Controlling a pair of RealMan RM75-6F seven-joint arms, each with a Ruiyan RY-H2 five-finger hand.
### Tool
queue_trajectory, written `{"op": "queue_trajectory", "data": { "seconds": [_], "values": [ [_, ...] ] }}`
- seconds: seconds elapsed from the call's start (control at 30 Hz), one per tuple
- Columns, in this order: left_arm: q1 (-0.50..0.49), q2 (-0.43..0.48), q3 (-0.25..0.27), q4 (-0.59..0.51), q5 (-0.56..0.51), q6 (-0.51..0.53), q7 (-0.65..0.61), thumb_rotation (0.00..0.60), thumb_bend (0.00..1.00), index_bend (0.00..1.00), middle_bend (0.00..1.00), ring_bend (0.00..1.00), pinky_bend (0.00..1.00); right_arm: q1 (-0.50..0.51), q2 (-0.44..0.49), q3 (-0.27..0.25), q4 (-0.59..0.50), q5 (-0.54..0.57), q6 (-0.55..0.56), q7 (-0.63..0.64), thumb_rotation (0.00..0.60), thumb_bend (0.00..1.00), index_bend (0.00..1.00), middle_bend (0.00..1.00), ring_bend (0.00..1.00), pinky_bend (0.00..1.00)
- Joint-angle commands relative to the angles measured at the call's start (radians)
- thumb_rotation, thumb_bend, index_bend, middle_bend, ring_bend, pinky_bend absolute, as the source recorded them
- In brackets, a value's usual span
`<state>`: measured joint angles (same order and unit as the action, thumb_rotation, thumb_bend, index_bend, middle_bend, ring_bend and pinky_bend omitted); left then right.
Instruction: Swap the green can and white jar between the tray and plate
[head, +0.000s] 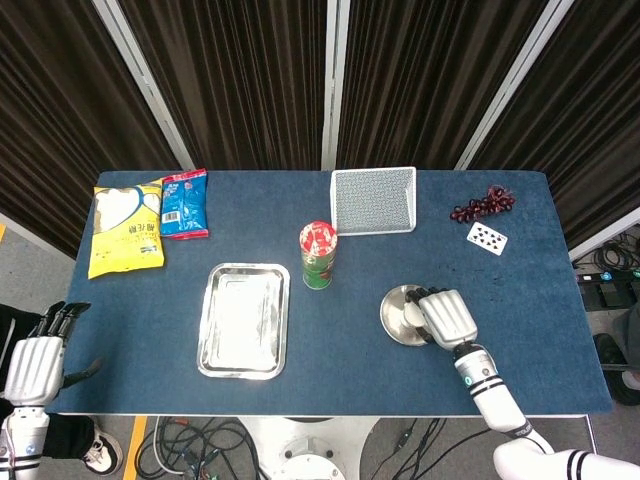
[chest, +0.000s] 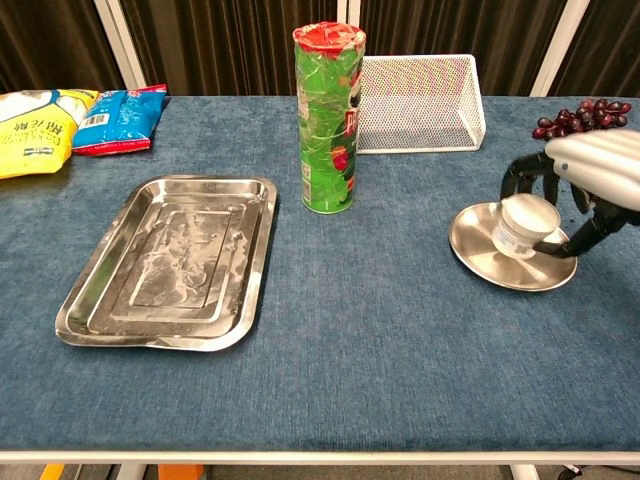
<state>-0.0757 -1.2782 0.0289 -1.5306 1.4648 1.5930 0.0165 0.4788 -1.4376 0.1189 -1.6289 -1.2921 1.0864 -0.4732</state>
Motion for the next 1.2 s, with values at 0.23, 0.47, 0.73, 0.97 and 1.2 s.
{"op": "queue_trajectory", "data": {
  "seconds": [0.23,0.47,0.73,0.97,1.2],
  "values": [
    [0.023,-0.001,-0.005,0.018,0.013,0.005,-0.021,0.6,0.11,0.18,0.17,0.1,0.37,0.095,-0.007,0.023,-0.142,-0.037,-0.052,-0.094,0.6,0.27,0.48,0.48,0.43,0.55],
    [0.032,0.0,-0.01,0.03,0.025,0.001,-0.037,0.6,0.12,0.18,0.17,0.1,0.37,0.187,-0.132,0.039,-0.073,0.061,-0.145,-0.162,0.6,0.27,0.48,0.48,0.43,0.55],
    [0.042,0.0,-0.017,0.048,0.029,-0.006,-0.06,0.6,0.12,0.18,0.17,0.1,0.37,0.241,-0.222,0.019,-0.005,0.113,-0.183,-0.186,0.6,0.24,0.39,0.44,0.39,0.49],
    [0.05,0.004,-0.022,0.052,0.032,-0.009,-0.069,0.6,0.12,0.18,0.17,0.1,0.36,0.257,-0.191,0.004,-0.039,0.113,-0.194,-0.163,0.6,0.08,0.11,0.21,0.12,0.27],
    [0.048,0.01,-0.03,0.037,0.039,-0.014,-0.058,0.6,0.12,0.18,0.17,0.1,0.36,0.246,-0.112,0.003,-0.141,0.065,-0.134,-0.149,0.6,0.06,0.06,0.16,0.07,0.23]
  ]
}}
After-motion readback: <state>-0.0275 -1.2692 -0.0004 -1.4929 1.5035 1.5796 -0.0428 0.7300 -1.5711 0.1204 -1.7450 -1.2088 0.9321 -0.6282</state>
